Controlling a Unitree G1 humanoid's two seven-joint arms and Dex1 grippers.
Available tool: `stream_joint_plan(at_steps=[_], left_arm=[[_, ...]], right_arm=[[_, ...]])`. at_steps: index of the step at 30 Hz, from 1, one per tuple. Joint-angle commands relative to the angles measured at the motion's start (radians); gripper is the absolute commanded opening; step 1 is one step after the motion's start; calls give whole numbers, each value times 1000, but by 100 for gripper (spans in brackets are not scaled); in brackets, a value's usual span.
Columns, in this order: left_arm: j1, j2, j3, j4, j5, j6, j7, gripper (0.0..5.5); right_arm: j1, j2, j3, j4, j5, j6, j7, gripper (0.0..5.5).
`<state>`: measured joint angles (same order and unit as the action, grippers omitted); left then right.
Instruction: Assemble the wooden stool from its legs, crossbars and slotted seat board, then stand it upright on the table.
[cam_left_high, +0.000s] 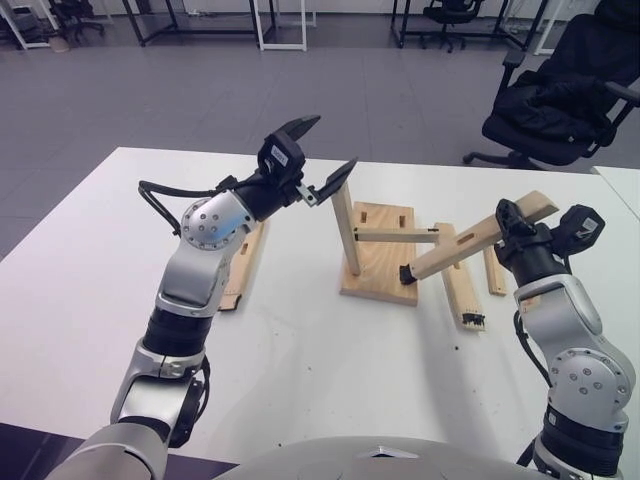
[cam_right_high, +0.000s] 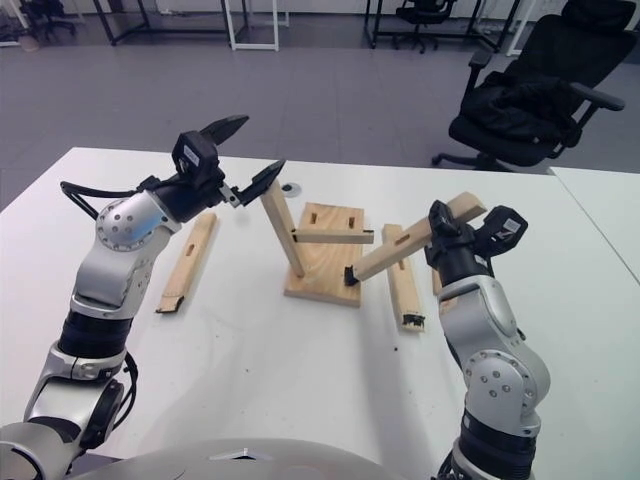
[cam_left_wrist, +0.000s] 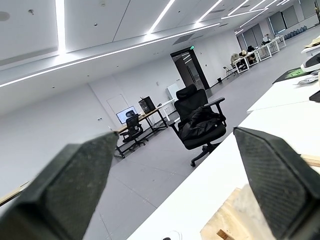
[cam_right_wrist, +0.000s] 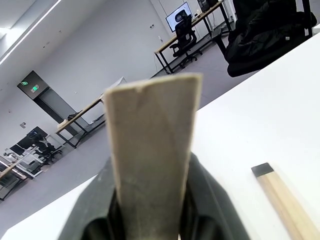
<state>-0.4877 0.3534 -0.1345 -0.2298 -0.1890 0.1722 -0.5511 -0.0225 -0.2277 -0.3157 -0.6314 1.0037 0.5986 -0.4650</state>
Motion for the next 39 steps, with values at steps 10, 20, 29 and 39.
stream_joint_plan(at_steps=[10,20,29,39], left_arm=[[28,-14,-37,39,16,73,-14,424],[-11,-32,-40,120,20,66,-16,424],[49,-34,-66,47,0,118,-26,424],[37,-100,-80,134,26,70,18,424]], right_arm=[[32,73,169,-20,-267,-41,61,101],[23,125,275,-3,-433,-7,69,101],[9,158,348,38,-495,99,122,101],[-65,56,404,29,-441,273,309,145]])
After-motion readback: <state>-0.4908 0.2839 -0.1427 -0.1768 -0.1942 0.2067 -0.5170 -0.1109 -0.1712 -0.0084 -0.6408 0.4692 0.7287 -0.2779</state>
